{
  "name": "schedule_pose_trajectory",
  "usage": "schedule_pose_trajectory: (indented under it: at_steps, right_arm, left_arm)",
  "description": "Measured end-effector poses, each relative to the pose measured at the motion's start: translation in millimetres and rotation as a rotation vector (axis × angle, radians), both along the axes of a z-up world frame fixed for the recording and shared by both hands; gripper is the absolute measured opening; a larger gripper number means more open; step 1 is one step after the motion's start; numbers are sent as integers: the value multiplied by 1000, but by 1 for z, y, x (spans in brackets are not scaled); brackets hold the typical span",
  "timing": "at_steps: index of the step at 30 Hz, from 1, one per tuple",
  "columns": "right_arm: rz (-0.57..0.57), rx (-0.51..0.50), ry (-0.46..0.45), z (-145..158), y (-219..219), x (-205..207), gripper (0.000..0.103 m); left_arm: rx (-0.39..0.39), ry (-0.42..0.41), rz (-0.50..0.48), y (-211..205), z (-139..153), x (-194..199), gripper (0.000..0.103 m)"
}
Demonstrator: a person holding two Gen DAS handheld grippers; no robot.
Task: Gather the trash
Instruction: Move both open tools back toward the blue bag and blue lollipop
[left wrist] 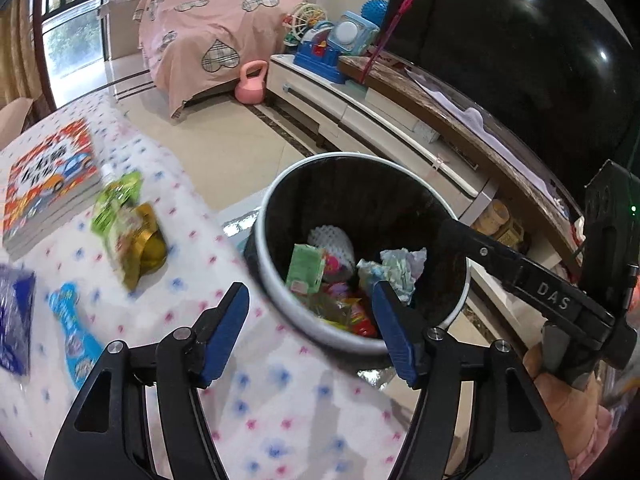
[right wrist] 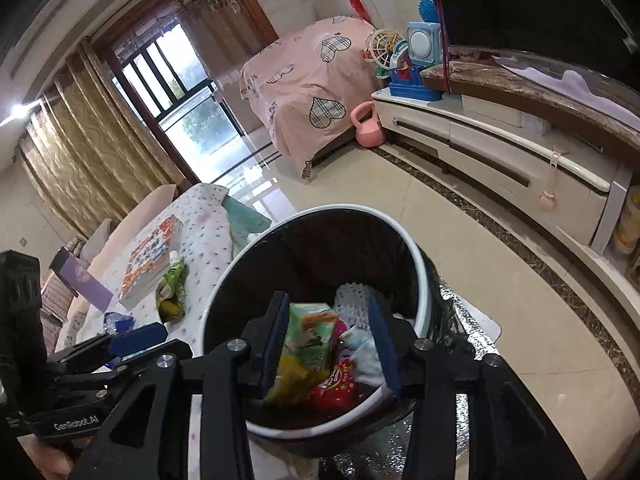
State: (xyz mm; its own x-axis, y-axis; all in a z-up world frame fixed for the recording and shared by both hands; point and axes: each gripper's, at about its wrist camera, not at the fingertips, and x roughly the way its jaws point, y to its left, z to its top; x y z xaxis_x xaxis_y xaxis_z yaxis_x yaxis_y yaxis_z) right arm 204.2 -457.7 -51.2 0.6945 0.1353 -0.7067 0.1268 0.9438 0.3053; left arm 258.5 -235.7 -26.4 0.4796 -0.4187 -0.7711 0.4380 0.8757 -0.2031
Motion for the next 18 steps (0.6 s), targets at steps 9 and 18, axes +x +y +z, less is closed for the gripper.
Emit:
schedule_pose_trajectory:
  at_steps: [9,18]
  right_arm:
    - [64,39,-22,2,40,-18,73]
    - [154,44,-21,-6,97,-34,87]
  left_arm:
    - [-13,7,95,65,-12,-32,65]
    - [-28,10,223,140,-22,-61,66]
